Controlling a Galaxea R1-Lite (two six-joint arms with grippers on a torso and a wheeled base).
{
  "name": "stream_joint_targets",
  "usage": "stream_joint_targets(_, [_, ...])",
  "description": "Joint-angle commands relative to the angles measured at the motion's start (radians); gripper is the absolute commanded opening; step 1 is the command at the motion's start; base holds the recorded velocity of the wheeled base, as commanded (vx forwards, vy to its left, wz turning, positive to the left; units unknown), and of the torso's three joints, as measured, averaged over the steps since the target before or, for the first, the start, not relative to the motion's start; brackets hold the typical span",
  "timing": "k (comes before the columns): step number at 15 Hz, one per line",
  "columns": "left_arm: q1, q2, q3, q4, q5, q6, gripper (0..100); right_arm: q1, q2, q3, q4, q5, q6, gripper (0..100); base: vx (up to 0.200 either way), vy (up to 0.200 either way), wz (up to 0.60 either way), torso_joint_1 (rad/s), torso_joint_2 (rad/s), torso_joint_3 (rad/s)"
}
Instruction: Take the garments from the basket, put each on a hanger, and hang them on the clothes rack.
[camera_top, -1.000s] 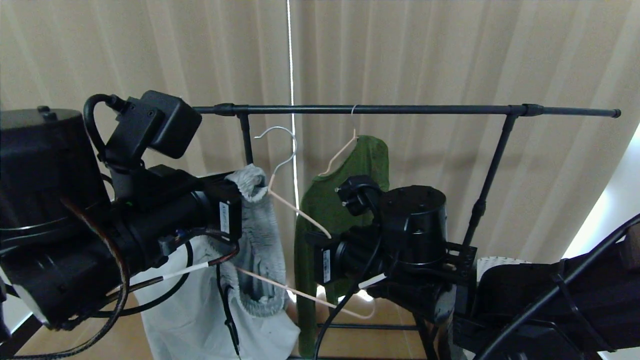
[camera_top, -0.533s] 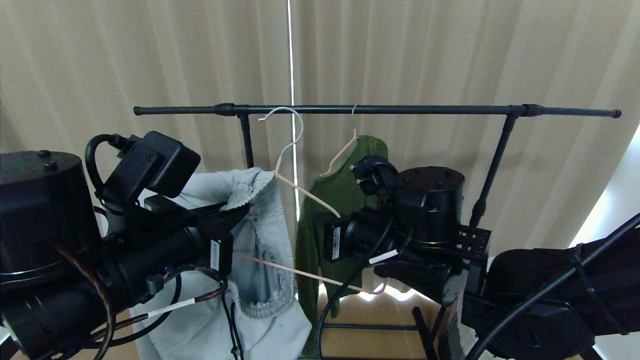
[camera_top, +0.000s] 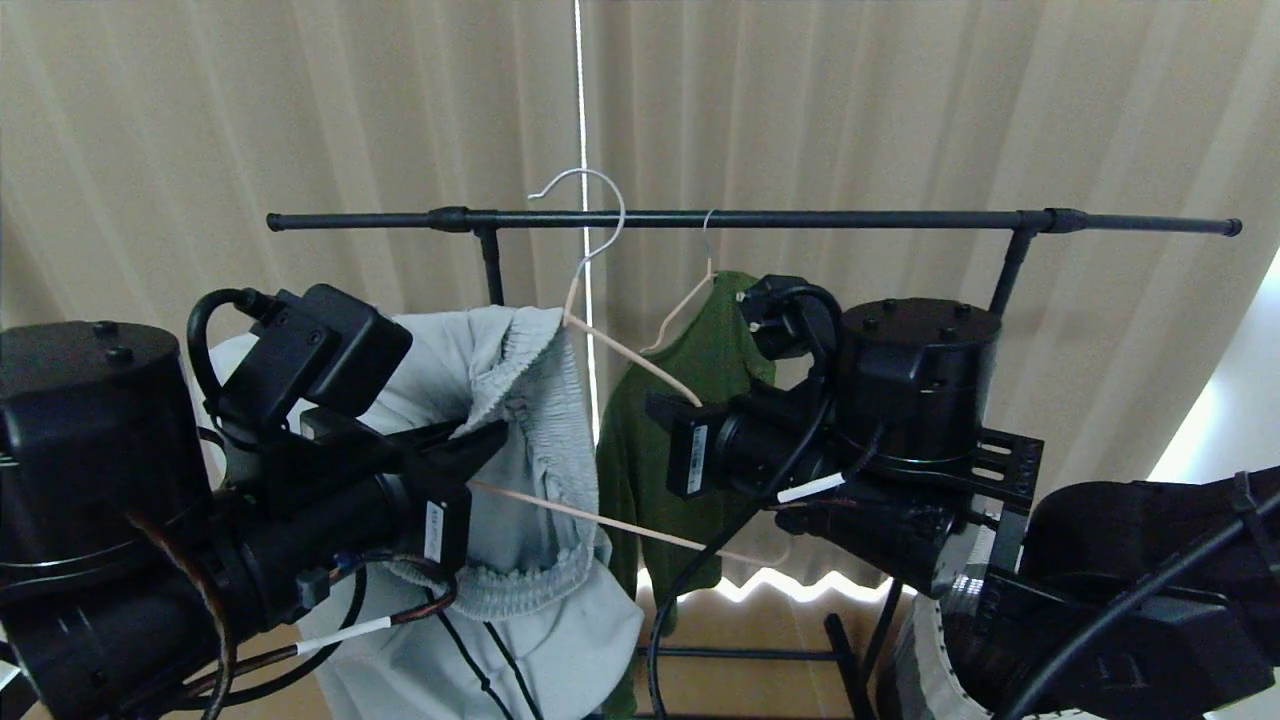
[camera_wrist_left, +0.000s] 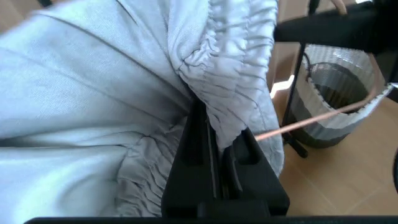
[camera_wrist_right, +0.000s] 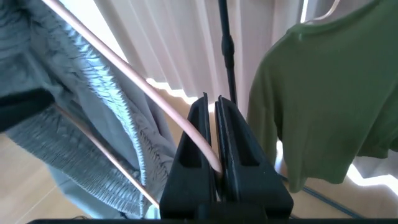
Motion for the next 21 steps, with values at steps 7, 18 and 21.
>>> stream_joint_targets(7, [0.003, -0.089, 0.063, -0.083, -0.16, 0.034, 100, -0.047, -0.019, 0.006, 0.0, -0.012, -0.006, 0, 0.0, 0.0, 0.0, 0.0, 0.0, 0.0])
stream_joint_targets(18, [0.004, -0.226, 0.058, -0.077, -0.162, 0.249, 100, -0.112, -0.22, 0.235, -0.003, -0.01, -0.125, 0, 0.0, 0.0, 0.0, 0.0, 0.0, 0.0])
stream_joint_targets(21, [0.004, -0.126, 0.023, -0.077, -0.162, 0.384, 100, -0.112, -0.285, 0.293, -0.003, -0.01, -0.164, 0, 0.0, 0.0, 0.0, 0.0, 0.0, 0.0])
